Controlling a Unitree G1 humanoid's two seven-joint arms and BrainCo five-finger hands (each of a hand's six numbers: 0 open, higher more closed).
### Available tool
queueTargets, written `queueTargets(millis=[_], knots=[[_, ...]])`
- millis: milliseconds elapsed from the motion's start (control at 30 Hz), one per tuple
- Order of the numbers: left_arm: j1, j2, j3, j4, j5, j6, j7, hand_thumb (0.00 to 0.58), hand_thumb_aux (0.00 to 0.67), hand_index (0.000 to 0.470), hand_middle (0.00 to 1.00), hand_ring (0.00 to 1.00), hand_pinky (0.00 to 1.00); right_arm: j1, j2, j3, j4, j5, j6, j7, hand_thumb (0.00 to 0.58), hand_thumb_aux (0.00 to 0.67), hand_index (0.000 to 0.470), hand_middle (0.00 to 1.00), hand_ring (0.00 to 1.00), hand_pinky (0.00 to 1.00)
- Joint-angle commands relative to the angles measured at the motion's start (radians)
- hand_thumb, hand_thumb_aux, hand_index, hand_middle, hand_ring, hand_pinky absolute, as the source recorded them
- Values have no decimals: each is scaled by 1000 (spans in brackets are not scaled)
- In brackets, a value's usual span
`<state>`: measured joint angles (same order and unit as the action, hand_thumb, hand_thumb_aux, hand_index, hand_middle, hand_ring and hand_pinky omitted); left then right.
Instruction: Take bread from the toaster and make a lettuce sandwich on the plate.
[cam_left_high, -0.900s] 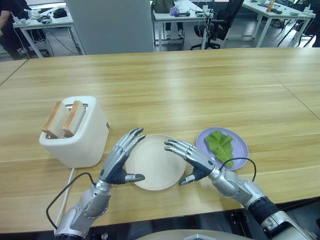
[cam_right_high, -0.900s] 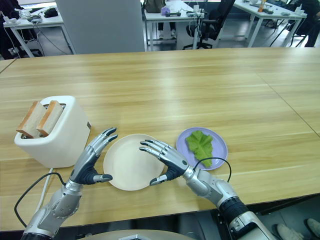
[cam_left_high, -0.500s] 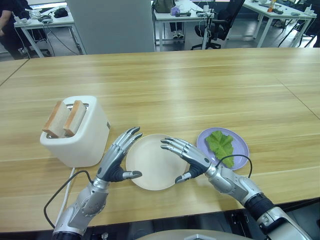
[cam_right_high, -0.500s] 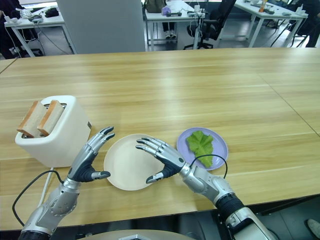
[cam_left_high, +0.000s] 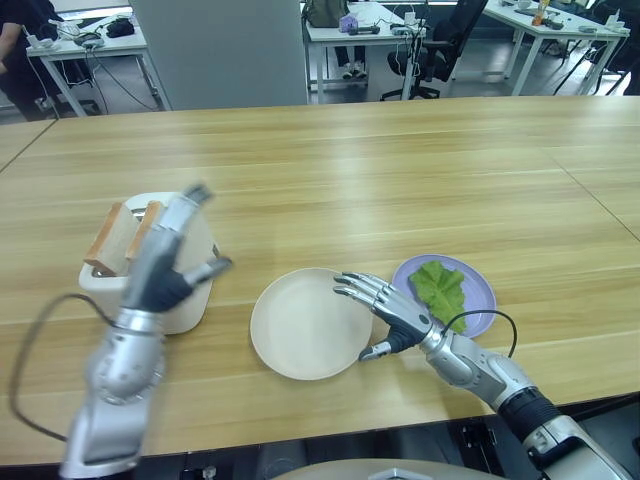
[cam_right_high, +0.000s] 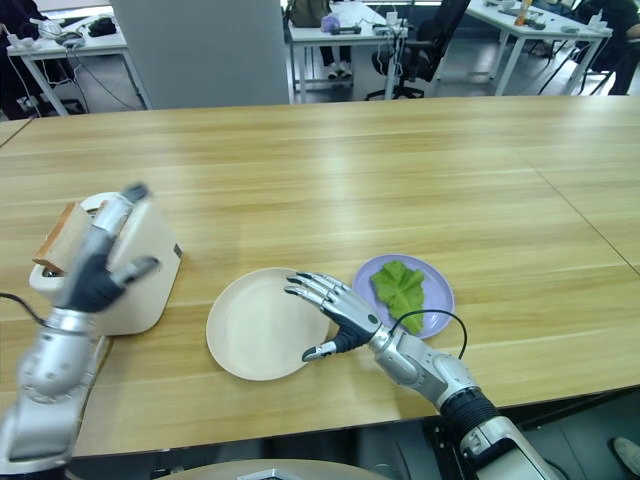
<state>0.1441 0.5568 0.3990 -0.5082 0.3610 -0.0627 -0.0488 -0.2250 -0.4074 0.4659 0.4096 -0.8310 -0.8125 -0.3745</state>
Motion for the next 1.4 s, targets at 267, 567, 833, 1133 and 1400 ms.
queueTargets(millis=[267, 567, 833, 1133, 1400], knots=[[-112, 312, -25, 334, 360, 318, -94, 0, 0, 0, 0, 0, 0, 18, -1, -1, -47, -23, 67, 9, 0, 0, 0, 0, 0, 0], [-297, 427, -212, 690, 441, 378, -115, 0, 0, 0, 0, 0, 0, 53, -19, -9, -90, -18, 101, 19, 0, 0, 0, 0, 0, 0], [-314, 426, -308, 799, 418, 368, -136, 0, 0, 0, 0, 0, 0, 61, -25, -5, -119, -1, 108, 49, 0, 0, 0, 0, 0, 0], [-311, 434, -357, 835, 404, 382, -179, 92, 55, 38, 0, 0, 0, 73, -28, -8, -142, 10, 113, 76, 0, 0, 0, 0, 0, 0], [-324, 380, -295, 752, 276, 304, -134, 580, 670, 460, 0, 0, 0, 74, -28, -7, -148, 12, 113, 92, 0, 0, 0, 0, 0, 0]])
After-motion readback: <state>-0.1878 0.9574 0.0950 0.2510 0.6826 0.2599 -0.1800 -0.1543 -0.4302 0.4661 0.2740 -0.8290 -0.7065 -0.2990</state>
